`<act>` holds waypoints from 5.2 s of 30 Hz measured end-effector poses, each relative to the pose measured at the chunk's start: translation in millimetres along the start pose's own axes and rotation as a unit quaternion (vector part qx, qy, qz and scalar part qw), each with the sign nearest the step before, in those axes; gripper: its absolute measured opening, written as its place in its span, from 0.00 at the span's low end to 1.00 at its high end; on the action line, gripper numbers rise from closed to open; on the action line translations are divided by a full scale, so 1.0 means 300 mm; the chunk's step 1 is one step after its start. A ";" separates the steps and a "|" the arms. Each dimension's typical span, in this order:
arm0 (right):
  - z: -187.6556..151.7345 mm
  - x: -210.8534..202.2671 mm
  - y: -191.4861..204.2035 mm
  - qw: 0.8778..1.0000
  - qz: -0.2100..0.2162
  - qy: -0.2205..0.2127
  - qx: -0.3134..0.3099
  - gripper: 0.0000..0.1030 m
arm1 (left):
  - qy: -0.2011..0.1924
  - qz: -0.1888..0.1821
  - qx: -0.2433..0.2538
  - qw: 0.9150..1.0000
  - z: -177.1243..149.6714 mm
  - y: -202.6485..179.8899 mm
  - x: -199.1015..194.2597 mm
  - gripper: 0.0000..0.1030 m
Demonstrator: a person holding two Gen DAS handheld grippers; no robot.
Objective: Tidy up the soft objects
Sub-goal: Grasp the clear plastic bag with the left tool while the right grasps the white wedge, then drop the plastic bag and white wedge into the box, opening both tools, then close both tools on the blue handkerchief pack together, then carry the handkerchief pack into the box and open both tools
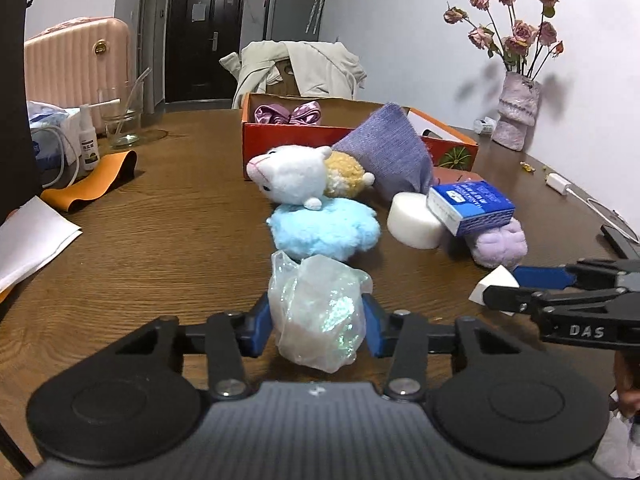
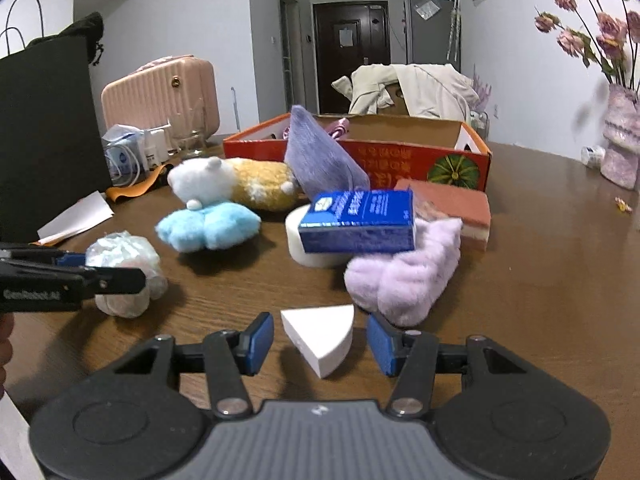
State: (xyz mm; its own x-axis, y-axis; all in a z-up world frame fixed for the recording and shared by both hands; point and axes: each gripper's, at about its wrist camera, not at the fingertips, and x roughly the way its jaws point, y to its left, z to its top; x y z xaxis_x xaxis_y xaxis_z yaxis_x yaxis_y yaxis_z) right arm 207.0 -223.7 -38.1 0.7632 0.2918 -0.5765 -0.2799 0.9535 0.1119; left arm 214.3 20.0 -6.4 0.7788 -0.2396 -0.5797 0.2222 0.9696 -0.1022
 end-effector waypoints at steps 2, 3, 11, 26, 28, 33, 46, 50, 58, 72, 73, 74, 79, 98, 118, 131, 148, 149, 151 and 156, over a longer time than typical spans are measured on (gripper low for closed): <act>-0.005 0.001 -0.002 1.000 0.004 0.001 0.004 0.31 | -0.002 -0.001 0.004 1.000 0.000 -0.009 -0.014 0.41; -0.006 -0.004 -0.002 1.000 0.003 0.000 0.005 0.28 | -0.005 -0.001 0.005 1.000 0.002 -0.014 -0.023 0.41; 0.017 -0.100 0.000 0.999 0.014 -0.036 0.001 0.28 | -0.044 -0.021 0.012 0.999 0.061 -0.060 -0.104 0.41; 0.703 0.139 -0.318 0.995 0.018 -0.078 -0.055 0.28 | -0.012 -0.090 -0.004 0.996 0.874 -0.082 0.411 0.41; 0.803 0.295 -0.383 0.997 -0.011 -0.050 -0.060 0.28 | 0.019 -0.077 -0.003 0.997 0.948 -0.092 0.572 0.41; 0.924 0.653 -0.486 0.997 -0.049 0.034 -0.054 0.29 | 0.087 -0.011 -0.003 0.996 1.019 -0.104 0.955 0.42; 0.962 0.902 -0.491 0.991 -0.084 0.067 -0.073 0.59 | 0.099 -0.018 0.003 0.995 1.005 -0.079 1.112 0.78; 0.982 0.817 -0.495 0.995 -0.072 0.046 -0.059 0.59 | 0.089 -0.022 0.000 0.996 1.021 -0.085 1.039 0.79; 1.011 0.487 -0.428 0.993 -0.080 -0.028 -0.085 0.67 | 0.024 -0.017 0.020 0.999 1.049 -0.101 0.725 0.82; 0.543 -0.101 -0.218 0.993 0.031 -0.107 -0.047 0.89 | -0.154 0.011 0.089 0.984 0.552 -0.176 0.017 0.99; 0.498 -0.123 -0.205 0.993 0.034 -0.106 -0.044 0.89 | -0.155 0.017 0.088 0.984 0.511 -0.179 -0.003 0.99; 0.457 -0.138 -0.191 0.993 0.031 -0.104 -0.049 0.89 | -0.153 0.019 0.083 0.985 0.467 -0.180 -0.024 0.99; 0.273 -0.208 -0.139 0.993 -0.023 -0.110 -0.041 0.90 | -0.139 0.020 0.054 0.989 0.311 -0.166 -0.096 0.99; 0.089 -0.142 -0.195 0.993 0.001 -0.101 0.068 0.65 | -0.088 -0.042 0.066 0.993 0.147 -0.269 0.000 1.00; 0.151 0.077 -0.310 0.977 0.083 -0.079 0.183 0.22 | 0.011 -0.172 -0.064 0.983 0.234 -0.247 0.284 0.36; 0.104 -0.074 -0.264 0.980 0.077 -0.090 0.157 0.22 | -0.012 -0.190 -0.011 0.982 0.222 -0.309 0.125 0.36; -0.040 -0.094 -0.141 0.983 0.117 -0.028 0.136 0.26 | 0.038 -0.159 -0.058 0.985 0.006 -0.212 0.028 0.39; -0.039 -0.088 -0.141 0.984 0.113 -0.026 0.135 0.26 | 0.037 -0.162 -0.063 0.984 0.006 -0.204 0.032 0.39; -0.039 -0.080 -0.145 0.985 0.107 -0.021 0.135 0.26 | 0.041 -0.168 -0.073 0.982 0.008 -0.193 0.045 0.39; -0.043 -0.040 -0.147 0.984 0.109 -0.003 0.139 0.28 | 0.057 -0.180 -0.076 0.979 -0.003 -0.187 0.081 0.36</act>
State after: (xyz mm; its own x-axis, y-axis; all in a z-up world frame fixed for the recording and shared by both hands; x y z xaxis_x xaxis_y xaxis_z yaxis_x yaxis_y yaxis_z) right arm 202.6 -270.2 -46.5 0.7056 0.4920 -0.5100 -0.2687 0.8517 0.4499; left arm 220.3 -40.2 -15.3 0.5930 -0.5693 -0.5695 0.3742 0.8211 -0.4311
